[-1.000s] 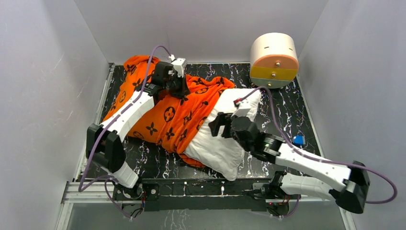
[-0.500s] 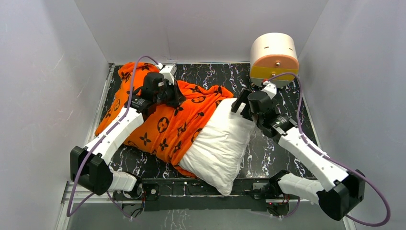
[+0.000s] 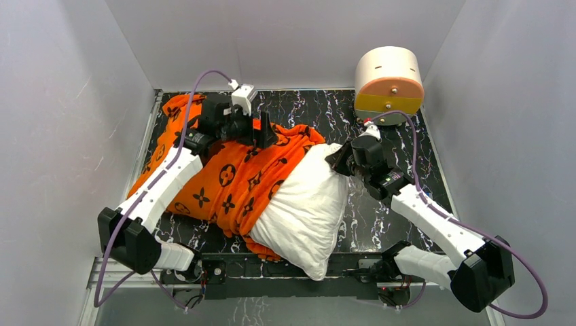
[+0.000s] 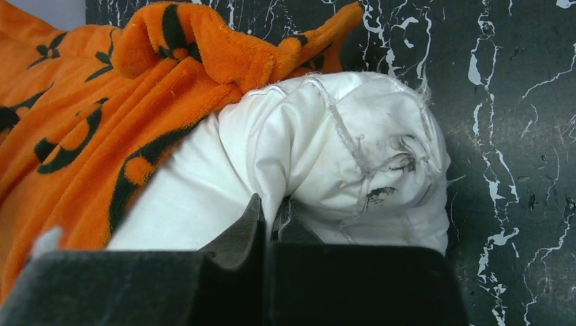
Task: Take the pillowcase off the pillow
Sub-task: Remove the pillow from the pillowcase.
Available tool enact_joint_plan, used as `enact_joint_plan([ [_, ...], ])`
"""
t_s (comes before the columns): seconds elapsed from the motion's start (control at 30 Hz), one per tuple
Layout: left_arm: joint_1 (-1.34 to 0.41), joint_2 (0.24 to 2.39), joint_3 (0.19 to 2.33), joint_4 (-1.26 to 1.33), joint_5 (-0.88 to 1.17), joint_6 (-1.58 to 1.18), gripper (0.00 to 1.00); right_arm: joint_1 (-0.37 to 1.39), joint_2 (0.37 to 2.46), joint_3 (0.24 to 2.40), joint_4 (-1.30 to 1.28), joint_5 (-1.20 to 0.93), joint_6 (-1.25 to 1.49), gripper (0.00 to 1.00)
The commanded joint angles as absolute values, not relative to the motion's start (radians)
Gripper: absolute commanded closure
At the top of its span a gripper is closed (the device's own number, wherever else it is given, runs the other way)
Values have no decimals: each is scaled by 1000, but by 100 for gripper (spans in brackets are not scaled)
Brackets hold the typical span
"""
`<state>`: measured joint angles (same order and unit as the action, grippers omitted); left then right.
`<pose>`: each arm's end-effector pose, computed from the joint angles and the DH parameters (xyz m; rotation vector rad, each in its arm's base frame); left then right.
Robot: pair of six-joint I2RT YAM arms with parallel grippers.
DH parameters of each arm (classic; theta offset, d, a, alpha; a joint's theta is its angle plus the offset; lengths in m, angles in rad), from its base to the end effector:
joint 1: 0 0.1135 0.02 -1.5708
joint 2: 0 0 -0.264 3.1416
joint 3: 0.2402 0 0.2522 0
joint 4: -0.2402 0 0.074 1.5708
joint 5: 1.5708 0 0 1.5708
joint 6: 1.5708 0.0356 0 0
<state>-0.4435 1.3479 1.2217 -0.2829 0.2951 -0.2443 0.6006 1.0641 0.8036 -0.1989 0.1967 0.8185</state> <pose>0.2768 -0.1430 0.3567 0.3983 1.9971 -0.7322 0.2033 0.1308 0.2909 0.3542 2.0616 0.6884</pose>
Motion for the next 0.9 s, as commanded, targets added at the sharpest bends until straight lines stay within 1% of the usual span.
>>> enact_joint_plan([
  [0.0, -449, 1445, 1422, -322, 461, -91, 2, 609, 1046, 813, -108, 81, 726, 100],
  [0.07, -451, 1558, 1563, -384, 544, -89, 2, 609, 1049, 818, -101, 55, 721, 100],
  [0.13, -459, 1687, 1698, -493, 599, -75, 7, 609, 1046, 802, -73, 42, 732, 100],
  [0.2, -475, 1797, 1802, -604, 624, -41, 9, 608, 1035, 771, -26, 39, 749, 100],
  [0.27, -489, 1871, 1841, -684, 636, -9, 9, 608, 1019, 751, -10, 52, 758, 100],
  [0.33, -499, 1912, 1827, -701, 719, -5, 8, 608, 1008, 759, -28, 81, 761, 100],
  [0.37, -504, 1928, 1810, -699, 773, -4, 9, 609, 1001, 762, -40, 96, 760, 100],
  [0.4, -512, 1946, 1797, -700, 823, 23, 18, 609, 984, 760, -44, 109, 758, 100],
  [0.43, -515, 1961, 1788, -701, 843, 23, 29, 609, 971, 754, -43, 121, 758, 100],
  [0.47, -515, 1974, 1784, -700, 824, 10, 40, 609, 958, 746, -39, 141, 757, 100],
  [0.5, -514, 1982, 1785, -700, 782, 7, 54, 608, 946, 739, -41, 157, 754, 100],
  [0.53, -514, 1983, 1788, -698, 721, -20, 72, 609, 936, 735, -48, 174, 752, 100],
  [0.57, -511, 1975, 1786, -685, 643, -45, 84, 607, 929, 736, -68, 195, 748, 100],
  [0.6, -506, 1958, 1778, -665, 577, -66, 93, 605, 926, 743, -98, 221, 736, 100],
  [0.63, -498, 1931, 1759, -635, 489, -87, 100, 604, 927, 758, -142, 265, 727, 100],
  [0.7, -472, 1852, 1708, -569, 365, -132, 100, 586, 937, 797, -240, 348, 729, 100],
  [0.77, -428, 1782, 1647, -523, 268, -158, 100, 554, 941, 821, -288, 378, 718, 100],
  [0.83, -370, 1719, 1601, -498, 195, -160, 100, 499, 946, 837, -304, 352, 706, 100],
  [0.87, -306, 1682, 1570, -509, 111, -140, 100, 430, 956, 862, -309, 307, 695, 100],
])
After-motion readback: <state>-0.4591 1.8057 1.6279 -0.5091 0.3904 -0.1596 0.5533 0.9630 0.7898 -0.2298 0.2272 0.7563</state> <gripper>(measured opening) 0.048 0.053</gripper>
